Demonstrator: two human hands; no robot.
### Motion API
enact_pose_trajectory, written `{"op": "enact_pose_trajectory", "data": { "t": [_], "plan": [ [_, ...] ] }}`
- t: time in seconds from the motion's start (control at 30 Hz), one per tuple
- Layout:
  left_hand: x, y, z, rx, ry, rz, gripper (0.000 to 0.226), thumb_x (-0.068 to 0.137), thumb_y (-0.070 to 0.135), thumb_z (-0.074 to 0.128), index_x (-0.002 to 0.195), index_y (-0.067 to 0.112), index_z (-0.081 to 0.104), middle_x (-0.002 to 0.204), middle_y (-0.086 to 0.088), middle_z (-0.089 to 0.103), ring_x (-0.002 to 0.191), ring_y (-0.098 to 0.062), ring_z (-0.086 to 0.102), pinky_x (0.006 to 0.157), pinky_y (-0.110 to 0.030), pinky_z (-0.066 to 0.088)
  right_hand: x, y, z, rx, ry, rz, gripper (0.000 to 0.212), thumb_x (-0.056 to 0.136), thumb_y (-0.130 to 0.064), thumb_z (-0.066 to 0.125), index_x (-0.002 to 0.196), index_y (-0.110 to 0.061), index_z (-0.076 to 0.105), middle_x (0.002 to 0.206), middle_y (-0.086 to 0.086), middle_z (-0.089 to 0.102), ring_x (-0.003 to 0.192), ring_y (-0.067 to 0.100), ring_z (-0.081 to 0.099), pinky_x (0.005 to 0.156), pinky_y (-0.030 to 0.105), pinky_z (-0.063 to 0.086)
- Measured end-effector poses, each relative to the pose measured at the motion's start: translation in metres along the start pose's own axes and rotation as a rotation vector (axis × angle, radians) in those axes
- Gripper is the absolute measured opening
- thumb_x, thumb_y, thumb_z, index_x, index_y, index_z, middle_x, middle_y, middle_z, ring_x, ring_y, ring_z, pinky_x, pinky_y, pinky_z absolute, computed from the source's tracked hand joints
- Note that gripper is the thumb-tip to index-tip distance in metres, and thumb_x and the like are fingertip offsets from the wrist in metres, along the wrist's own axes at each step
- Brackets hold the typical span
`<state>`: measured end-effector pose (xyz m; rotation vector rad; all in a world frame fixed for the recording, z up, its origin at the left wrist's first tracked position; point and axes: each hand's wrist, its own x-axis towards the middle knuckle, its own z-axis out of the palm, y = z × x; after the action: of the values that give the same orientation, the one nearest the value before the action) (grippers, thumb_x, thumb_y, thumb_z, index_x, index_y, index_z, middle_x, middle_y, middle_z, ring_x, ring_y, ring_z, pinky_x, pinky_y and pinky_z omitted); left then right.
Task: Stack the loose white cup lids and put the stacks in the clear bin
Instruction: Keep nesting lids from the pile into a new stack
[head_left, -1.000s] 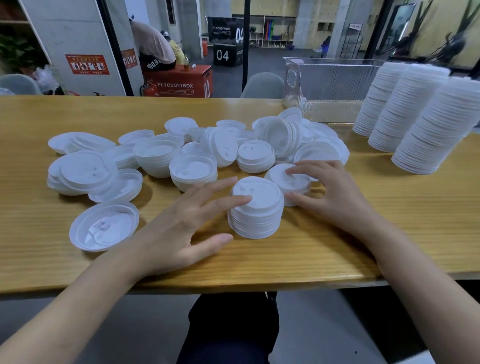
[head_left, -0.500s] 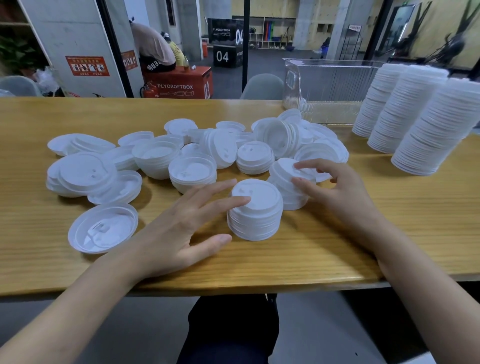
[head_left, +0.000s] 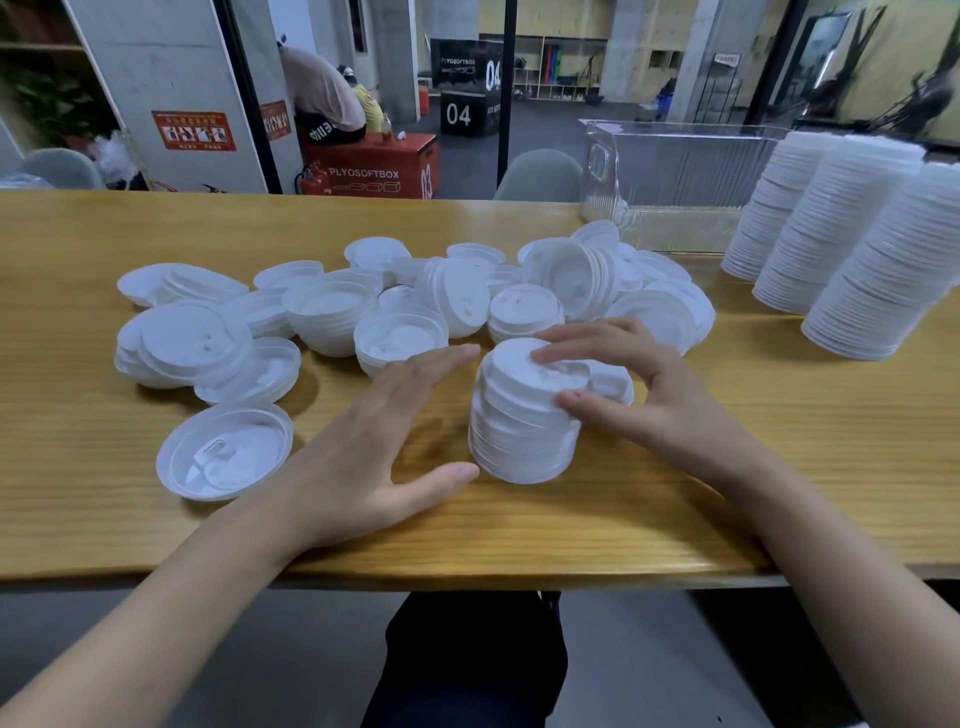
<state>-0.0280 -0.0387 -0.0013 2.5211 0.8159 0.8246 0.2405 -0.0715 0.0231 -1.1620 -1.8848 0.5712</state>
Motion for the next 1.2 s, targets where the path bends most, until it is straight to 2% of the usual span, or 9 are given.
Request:
{"op": "enact_pose_trajectory", "data": {
  "t": [0.4, 0.5, 0.57, 0.67, 0.77, 0.83, 1.0, 1.1, 1.2],
  "plan": [
    [0.001, 0.000, 0.000, 0.047, -0.007, 0.051, 0.071, 0.088, 0.050, 0.058, 0.150, 0.041, 0.023, 0.152, 0.024, 0.030, 0.142, -0.004, 0.031, 0.113, -0.024, 0.031, 0.001, 0.001, 0.003, -0.046, -0.058, -0.013, 0.034, 0.079, -0.053, 0.066, 0.113, -0.046, 0.069, 0.130, -0.024, 0.059, 0.130, 0.010, 0.041, 0.103, 0.015, 0.031],
    [0.001, 0.000, 0.000, 0.007, 0.005, 0.033, 0.072, 0.087, 0.051, 0.060, 0.149, 0.043, 0.025, 0.151, 0.026, 0.032, 0.142, -0.005, 0.032, 0.113, -0.024, 0.032, 0.000, 0.000, 0.001, -0.029, -0.062, -0.005, 0.045, 0.078, -0.053, 0.067, 0.123, -0.046, 0.063, 0.132, -0.025, 0.058, 0.132, 0.008, 0.040, 0.105, 0.013, 0.030],
    [0.003, 0.003, -0.001, -0.047, 0.033, -0.003, 0.070, 0.083, 0.052, 0.061, 0.145, 0.046, 0.029, 0.144, 0.032, 0.036, 0.138, 0.000, 0.035, 0.110, -0.015, 0.031, -0.003, 0.001, -0.003, 0.004, -0.050, 0.032, 0.060, 0.075, -0.054, 0.069, 0.133, -0.047, 0.054, 0.133, -0.025, 0.057, 0.134, 0.005, 0.040, 0.103, 0.011, 0.030],
    [0.013, 0.013, -0.002, -0.250, 0.093, -0.150, 0.068, 0.076, 0.057, 0.060, 0.138, 0.048, 0.036, 0.130, 0.040, 0.043, 0.127, 0.013, 0.039, 0.096, 0.000, 0.029, -0.008, 0.002, -0.006, -0.017, -0.060, 0.090, 0.079, 0.069, -0.056, 0.074, 0.141, -0.051, 0.040, 0.131, -0.025, 0.058, 0.135, 0.006, 0.041, 0.105, 0.022, 0.030],
    [0.028, 0.017, 0.002, -0.349, 0.048, -0.212, 0.075, 0.072, 0.061, 0.062, 0.140, 0.046, 0.035, 0.136, 0.032, 0.048, 0.130, 0.013, 0.038, 0.106, -0.012, 0.031, -0.010, 0.002, -0.001, -0.045, -0.068, 0.131, 0.091, 0.066, -0.054, 0.080, 0.144, -0.050, 0.033, 0.130, -0.021, 0.058, 0.133, 0.005, 0.042, 0.113, 0.037, 0.032],
    [0.034, 0.020, 0.007, -0.382, 0.000, -0.233, 0.078, 0.069, 0.061, 0.065, 0.140, 0.048, 0.034, 0.138, 0.028, 0.049, 0.131, 0.014, 0.038, 0.111, -0.018, 0.030, -0.011, 0.000, 0.005, -0.047, -0.073, 0.163, 0.095, 0.062, -0.057, 0.080, 0.144, -0.052, 0.030, 0.131, -0.017, 0.056, 0.132, 0.004, 0.044, 0.114, 0.042, 0.034],
    [0.034, 0.021, 0.012, -0.393, 0.058, -0.223, 0.080, 0.068, 0.053, 0.073, 0.140, 0.034, 0.044, 0.135, 0.023, 0.056, 0.130, 0.007, 0.045, 0.115, -0.028, 0.032, -0.012, 0.000, 0.011, -0.056, -0.055, 0.185, 0.098, 0.062, -0.057, 0.079, 0.145, -0.050, 0.029, 0.128, -0.010, 0.058, 0.130, 0.010, 0.046, 0.113, 0.045, 0.035],
    [0.032, 0.022, 0.012, -0.408, 0.133, -0.211, 0.072, 0.066, 0.049, 0.077, 0.132, 0.036, 0.052, 0.132, 0.020, 0.059, 0.130, 0.001, 0.048, 0.115, -0.035, 0.034, -0.011, -0.001, 0.015, -0.075, -0.016, 0.169, 0.095, 0.061, -0.061, 0.078, 0.143, -0.052, 0.031, 0.128, -0.008, 0.060, 0.130, 0.013, 0.047, 0.113, 0.047, 0.032],
    [0.032, 0.024, 0.012, -0.430, 0.177, -0.212, 0.068, 0.064, 0.046, 0.080, 0.127, 0.037, 0.055, 0.129, 0.020, 0.062, 0.128, -0.001, 0.051, 0.112, -0.033, 0.037, -0.012, -0.005, 0.017, -0.069, -0.003, 0.155, 0.094, 0.063, -0.062, 0.077, 0.144, -0.051, 0.031, 0.130, -0.013, 0.059, 0.131, 0.010, 0.046, 0.114, 0.046, 0.031]
  ]
}}
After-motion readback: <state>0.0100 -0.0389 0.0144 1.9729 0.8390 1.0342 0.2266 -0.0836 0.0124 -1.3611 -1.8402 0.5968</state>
